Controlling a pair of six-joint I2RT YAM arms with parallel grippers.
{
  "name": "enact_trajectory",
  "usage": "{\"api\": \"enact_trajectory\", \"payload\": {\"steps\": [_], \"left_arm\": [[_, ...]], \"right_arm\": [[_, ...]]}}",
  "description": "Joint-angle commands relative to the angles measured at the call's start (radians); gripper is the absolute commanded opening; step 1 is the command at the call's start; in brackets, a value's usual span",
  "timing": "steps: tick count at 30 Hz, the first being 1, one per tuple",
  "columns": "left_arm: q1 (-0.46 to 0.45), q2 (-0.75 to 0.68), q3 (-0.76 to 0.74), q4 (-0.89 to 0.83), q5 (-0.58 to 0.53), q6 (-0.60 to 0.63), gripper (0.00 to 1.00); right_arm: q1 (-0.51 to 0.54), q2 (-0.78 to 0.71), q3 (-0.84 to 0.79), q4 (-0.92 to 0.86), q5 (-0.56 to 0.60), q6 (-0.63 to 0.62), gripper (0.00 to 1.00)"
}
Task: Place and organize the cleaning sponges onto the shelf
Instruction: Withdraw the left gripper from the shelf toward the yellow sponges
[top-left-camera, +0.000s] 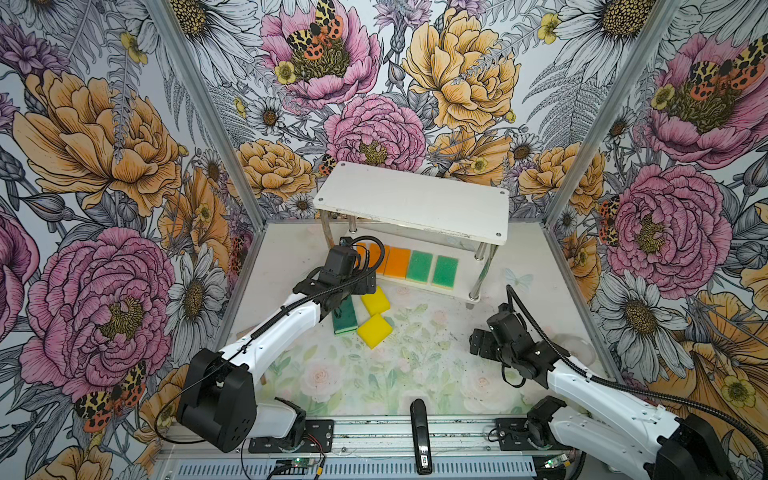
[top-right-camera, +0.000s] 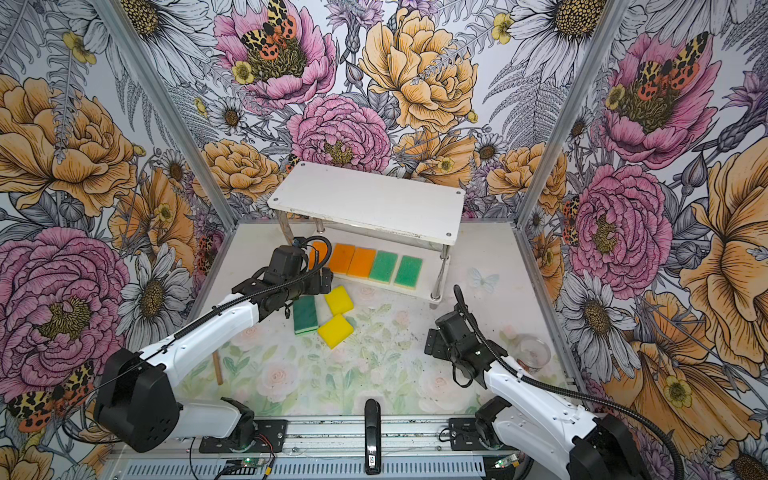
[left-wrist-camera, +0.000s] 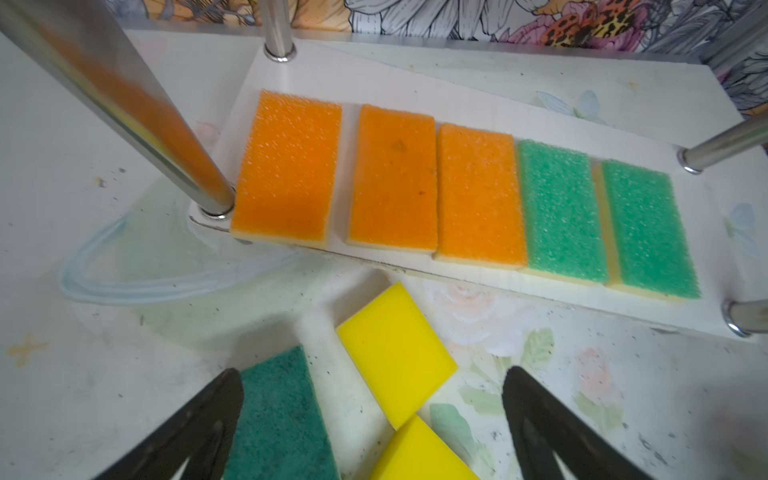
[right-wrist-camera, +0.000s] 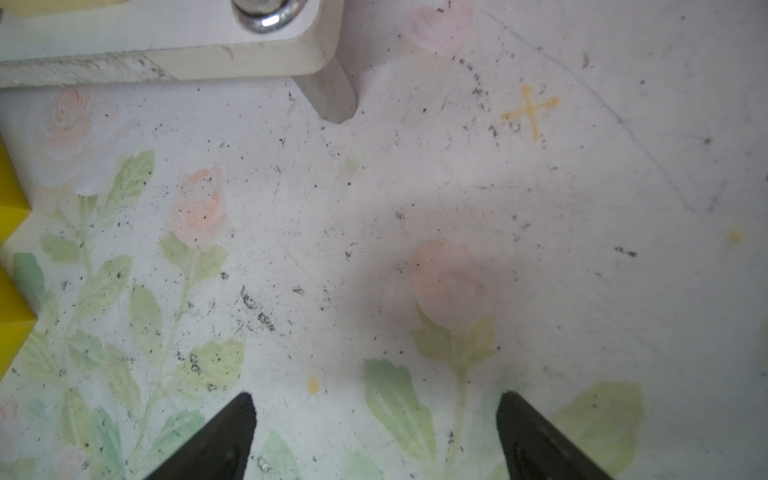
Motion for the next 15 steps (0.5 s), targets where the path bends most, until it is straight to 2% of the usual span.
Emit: {"api": "enact_trajectory", "payload": {"steps": [1, 6, 15], "left_arm": [[-0.029, -0.050, -0.060, -0.035, 0.077, -0.119, 0.99], [-0.047, -0.097, -0.138, -0.034, 0.157, -0.239, 0.99], [-0.189, -0.183, -0.262, -0.024, 0.136, -0.388, 0.99]], "right_arm": [[-0.004, -0.024, 0.009, 0.023, -0.041, -0.035, 0.93], [0.008, -0.037, 0.030, 0.045, -0.109, -0.070, 0.93], [0.113, 0.014, 0.093, 0.093, -0.112, -0.106, 0.93]]}}
